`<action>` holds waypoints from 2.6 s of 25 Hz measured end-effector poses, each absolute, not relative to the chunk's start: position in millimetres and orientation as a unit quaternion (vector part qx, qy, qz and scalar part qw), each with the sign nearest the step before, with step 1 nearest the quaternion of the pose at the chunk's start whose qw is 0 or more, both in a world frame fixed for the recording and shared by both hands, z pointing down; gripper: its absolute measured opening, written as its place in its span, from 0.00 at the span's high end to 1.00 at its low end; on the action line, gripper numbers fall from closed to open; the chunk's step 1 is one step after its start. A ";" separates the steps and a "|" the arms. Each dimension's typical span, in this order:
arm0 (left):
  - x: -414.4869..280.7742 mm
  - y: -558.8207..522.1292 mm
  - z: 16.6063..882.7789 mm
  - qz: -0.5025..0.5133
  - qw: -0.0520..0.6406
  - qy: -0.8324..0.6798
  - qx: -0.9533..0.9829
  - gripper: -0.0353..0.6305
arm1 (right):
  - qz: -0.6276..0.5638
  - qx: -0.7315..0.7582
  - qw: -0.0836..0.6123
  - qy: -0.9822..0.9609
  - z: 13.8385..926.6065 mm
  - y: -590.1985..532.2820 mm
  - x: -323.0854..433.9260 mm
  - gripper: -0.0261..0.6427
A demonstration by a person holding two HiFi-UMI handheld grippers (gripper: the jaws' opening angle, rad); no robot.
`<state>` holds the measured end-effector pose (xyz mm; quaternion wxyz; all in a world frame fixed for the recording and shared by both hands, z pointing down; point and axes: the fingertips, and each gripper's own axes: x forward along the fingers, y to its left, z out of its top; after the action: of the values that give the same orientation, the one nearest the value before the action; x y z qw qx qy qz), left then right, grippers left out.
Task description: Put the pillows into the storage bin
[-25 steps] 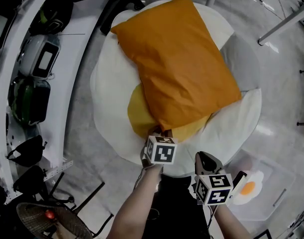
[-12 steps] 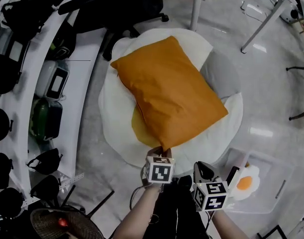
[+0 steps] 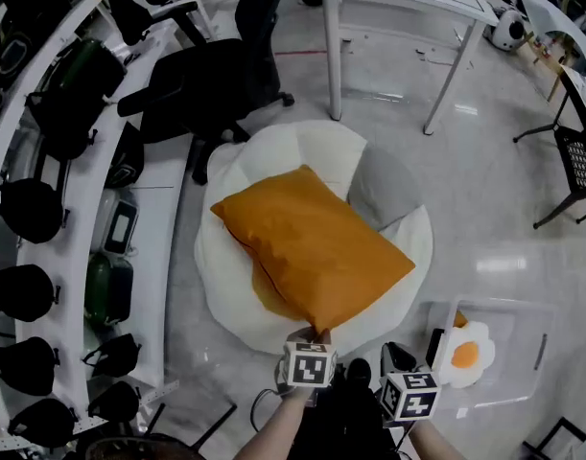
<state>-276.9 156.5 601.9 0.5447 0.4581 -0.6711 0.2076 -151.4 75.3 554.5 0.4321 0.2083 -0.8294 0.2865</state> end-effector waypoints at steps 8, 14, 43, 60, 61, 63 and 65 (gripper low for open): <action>-248.7 111.5 540.4 0.211 0.508 -0.647 0.528 0.87 | 0.309 0.276 0.395 -0.820 515.6 65.2 -119.0 0.92; -208.9 82.9 509.1 0.225 0.504 -0.613 0.566 0.87 | 0.328 0.330 0.370 -0.804 498.2 56.7 -74.1 0.92; 61.9 -52.2 390.7 0.228 0.428 -0.547 0.683 0.88 | 0.404 0.513 0.278 -0.704 475.2 54.5 237.2 0.92; 349.5 -109.0 379.1 0.290 0.356 -0.404 0.791 0.88 | 0.439 0.631 0.207 -0.606 474.7 75.5 421.8 0.93; 366.3 -112.2 379.4 0.293 0.352 -0.395 0.796 0.88 | 0.441 0.636 0.204 -0.600 475.8 78.2 429.5 0.93; 399.0 -118.4 379.1 0.299 0.343 -0.379 0.806 0.88 | 0.446 0.646 0.197 -0.587 477.5 83.9 444.5 0.93; 429.8 -124.3 378.4 0.305 0.331 -0.365 0.815 0.88 | 0.451 0.656 0.189 -0.575 478.3 89.3 458.9 0.93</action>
<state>429.8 -124.3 378.4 0.3313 0.8146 -0.3652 0.3054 458.9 89.3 478.3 0.1889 0.6560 -0.5747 0.4514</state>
